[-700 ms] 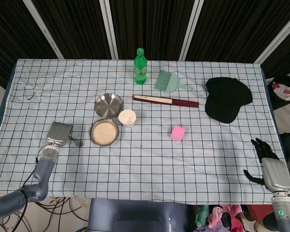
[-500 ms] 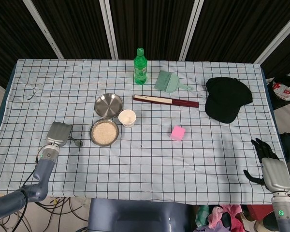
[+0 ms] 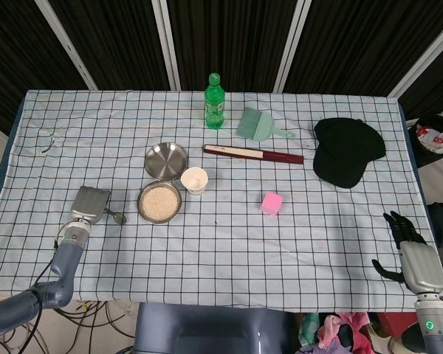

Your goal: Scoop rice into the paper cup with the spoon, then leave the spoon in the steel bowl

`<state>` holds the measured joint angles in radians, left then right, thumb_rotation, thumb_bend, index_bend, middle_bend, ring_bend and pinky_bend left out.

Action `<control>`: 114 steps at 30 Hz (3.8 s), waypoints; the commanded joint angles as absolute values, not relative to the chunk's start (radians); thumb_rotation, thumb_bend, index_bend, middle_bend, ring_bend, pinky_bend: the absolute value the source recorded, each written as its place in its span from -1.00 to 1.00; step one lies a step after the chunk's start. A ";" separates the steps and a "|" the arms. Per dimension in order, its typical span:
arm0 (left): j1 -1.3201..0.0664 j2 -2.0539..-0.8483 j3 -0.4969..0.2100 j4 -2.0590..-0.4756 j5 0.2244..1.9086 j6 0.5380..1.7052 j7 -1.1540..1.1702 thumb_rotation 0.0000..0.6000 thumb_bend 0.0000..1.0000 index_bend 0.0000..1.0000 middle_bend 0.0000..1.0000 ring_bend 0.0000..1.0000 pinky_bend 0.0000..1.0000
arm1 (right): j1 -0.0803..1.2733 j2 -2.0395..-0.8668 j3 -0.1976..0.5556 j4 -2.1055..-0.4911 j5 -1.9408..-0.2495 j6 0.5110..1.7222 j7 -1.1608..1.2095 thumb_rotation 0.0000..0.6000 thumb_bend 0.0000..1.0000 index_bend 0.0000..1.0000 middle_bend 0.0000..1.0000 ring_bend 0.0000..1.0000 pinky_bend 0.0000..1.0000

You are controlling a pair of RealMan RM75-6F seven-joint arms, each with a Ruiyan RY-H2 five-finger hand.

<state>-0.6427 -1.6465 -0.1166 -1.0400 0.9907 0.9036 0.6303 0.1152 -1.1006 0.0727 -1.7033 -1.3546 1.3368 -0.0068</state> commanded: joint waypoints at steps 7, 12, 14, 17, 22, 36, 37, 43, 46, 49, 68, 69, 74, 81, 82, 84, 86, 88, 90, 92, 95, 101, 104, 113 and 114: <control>-0.644 -1.648 -0.116 -1.038 0.986 0.902 0.635 1.00 -0.25 0.14 1.00 1.00 0.99 | 0.115 -1.100 0.073 -1.703 -1.355 1.337 -0.006 1.00 -0.56 -1.00 -1.00 -1.00 -0.60; -0.644 -1.649 -0.116 -1.036 0.983 0.902 0.637 1.00 -0.20 0.16 1.00 1.00 0.99 | 0.115 -1.099 0.073 -1.703 -1.354 1.336 -0.006 1.00 -0.56 -1.00 -1.00 -1.00 -0.60; -0.645 -1.650 -0.116 -1.035 0.983 0.903 0.639 1.00 -0.19 0.18 1.00 1.00 0.99 | 0.115 -1.099 0.073 -1.704 -1.354 1.336 -0.006 1.00 -0.56 -1.00 -1.00 -1.00 -0.60; -0.644 -1.651 -0.117 -1.034 0.981 0.907 0.641 1.00 -0.18 0.21 1.00 1.00 0.99 | 0.114 -1.099 0.072 -1.704 -1.354 1.336 -0.005 1.00 -0.56 -1.00 -1.00 -1.00 -0.60; -0.639 -1.657 -0.129 -1.038 0.978 0.937 0.640 1.00 -0.16 0.25 1.00 1.00 0.99 | 0.114 -1.098 0.072 -1.704 -1.356 1.336 -0.005 1.00 -0.56 -1.00 -1.00 -1.00 -0.60; -0.665 -1.586 -0.191 -1.214 0.903 1.027 0.781 1.00 -0.05 0.45 1.00 1.00 1.00 | 0.114 -1.096 0.072 -1.707 -1.355 1.333 0.004 1.00 -0.56 -1.00 -1.00 -1.00 -0.60; -0.670 -1.573 -0.197 -1.242 0.892 1.036 0.804 1.00 -0.04 0.47 1.00 1.00 1.00 | 0.114 -1.095 0.072 -1.707 -1.355 1.333 0.005 1.00 -0.56 -1.00 -1.00 -1.00 -0.60; -0.695 -1.508 -0.210 -1.367 0.842 1.080 0.920 1.00 0.01 0.56 1.00 1.00 1.00 | 0.114 -1.093 0.071 -1.710 -1.355 1.331 0.013 1.00 -0.56 -1.00 -1.00 -1.00 -0.60; -0.714 -1.480 -0.216 -1.424 0.808 1.101 0.987 1.00 0.03 0.57 1.00 1.00 1.00 | 0.114 -1.092 0.071 -1.711 -1.355 1.329 0.018 1.00 -0.56 -1.00 -1.00 -1.00 -0.60; -0.735 -1.464 -0.218 -1.457 0.773 1.114 1.049 1.00 0.03 0.58 1.00 1.00 1.00 | 0.114 -1.092 0.071 -1.713 -1.355 1.328 0.022 1.00 -0.56 -1.00 -1.00 -1.00 -0.60; -0.948 -1.595 -0.190 -1.348 0.570 1.151 1.426 1.00 0.05 0.58 1.00 1.00 1.00 | 0.116 -1.081 0.075 -1.728 -1.341 1.311 0.072 1.00 -0.56 -1.00 -1.00 -1.00 -0.60; -0.953 -1.599 -0.188 -1.343 0.572 1.149 1.431 1.00 0.05 0.58 1.00 1.00 1.00 | 0.116 -1.081 0.076 -1.729 -1.340 1.310 0.073 1.00 -0.56 -1.00 -1.00 -1.00 -0.60; -0.996 -1.642 -0.180 -1.283 0.571 1.133 1.473 1.00 0.05 0.59 1.00 1.00 1.00 | 0.117 -1.077 0.078 -1.736 -1.331 1.301 0.086 1.00 -0.56 -1.00 -1.00 -1.00 -0.60; -1.058 -1.679 -0.148 -1.210 0.591 1.110 1.554 1.00 0.05 0.60 1.00 1.00 1.00 | 0.119 -1.073 0.083 -1.742 -1.319 1.292 0.100 1.00 -0.56 -1.00 -1.00 -1.00 -0.60; -1.064 -1.682 -0.142 -1.203 0.596 1.106 1.562 1.00 0.05 0.60 1.00 1.00 1.00 | 0.120 -1.072 0.083 -1.743 -1.318 1.291 0.102 1.00 -0.56 -1.00 -1.00 -1.00 -0.60; -1.074 -1.691 -0.132 -1.188 0.604 1.095 1.571 1.00 0.05 0.60 1.00 1.00 1.00 | 0.120 -1.071 0.083 -1.746 -1.316 1.287 0.106 1.00 -0.56 -1.00 -1.00 -1.00 -0.60; -1.083 -1.705 -0.122 -1.170 0.614 1.084 1.574 1.00 0.05 0.60 1.00 1.00 1.00 | 0.121 -1.070 0.082 -1.748 -1.315 1.285 0.107 1.00 -0.56 -1.00 -1.00 -1.00 -0.60; -1.091 -1.713 -0.108 -1.156 0.627 1.073 1.583 1.00 0.05 0.60 1.00 1.00 1.00 | 0.121 -1.069 0.082 -1.749 -1.315 1.284 0.108 1.00 -0.56 -1.00 -1.00 -1.00 -0.60; -1.099 -1.723 -0.087 -1.138 0.645 1.057 1.593 1.00 0.05 0.60 1.00 1.00 1.00 | 0.121 -1.068 0.083 -1.750 -1.315 1.284 0.110 1.00 -0.56 -1.00 -1.00 -1.00 -0.60; -1.103 -1.732 -0.071 -1.124 0.661 1.045 1.595 1.00 0.05 0.60 1.00 1.00 1.00 | 0.120 -1.067 0.083 -1.752 -1.313 1.284 0.114 1.00 -0.56 -1.00 -1.00 -1.00 -0.60; -1.107 -1.741 -0.051 -1.104 0.683 1.031 1.598 1.00 0.05 0.60 1.00 1.00 1.00 | 0.121 -1.066 0.084 -1.753 -1.311 1.282 0.119 1.00 -0.56 -1.00 -1.00 -1.00 -0.60; -1.123 -1.742 0.001 -1.069 0.750 0.993 1.611 1.00 0.05 0.61 1.00 1.00 1.00 | 0.121 -1.065 0.084 -1.751 -1.313 1.281 0.119 1.00 -0.56 -1.00 -1.00 -1.00 -0.60; -1.127 -1.740 0.010 -1.067 0.776 0.982 1.600 1.00 0.05 0.61 1.00 1.00 1.00 | 0.122 -1.064 0.085 -1.753 -1.310 1.279 0.124 1.00 -0.56 -1.00 -1.00 -1.00 -0.60; -1.129 -1.759 0.051 -1.042 0.825 0.953 1.614 1.00 0.05 0.61 1.00 1.00 1.00 | 0.121 -1.064 0.085 -1.754 -1.309 1.280 0.125 1.00 -0.56 -1.00 -1.00 -1.00 -0.60; -1.130 -1.761 0.056 -1.039 0.832 0.949 1.617 1.00 0.05 0.61 1.00 1.00 1.00 | 0.122 -1.064 0.085 -1.754 -1.309 1.280 0.125 1.00 -0.56 -1.00 -1.00 -1.00 -0.60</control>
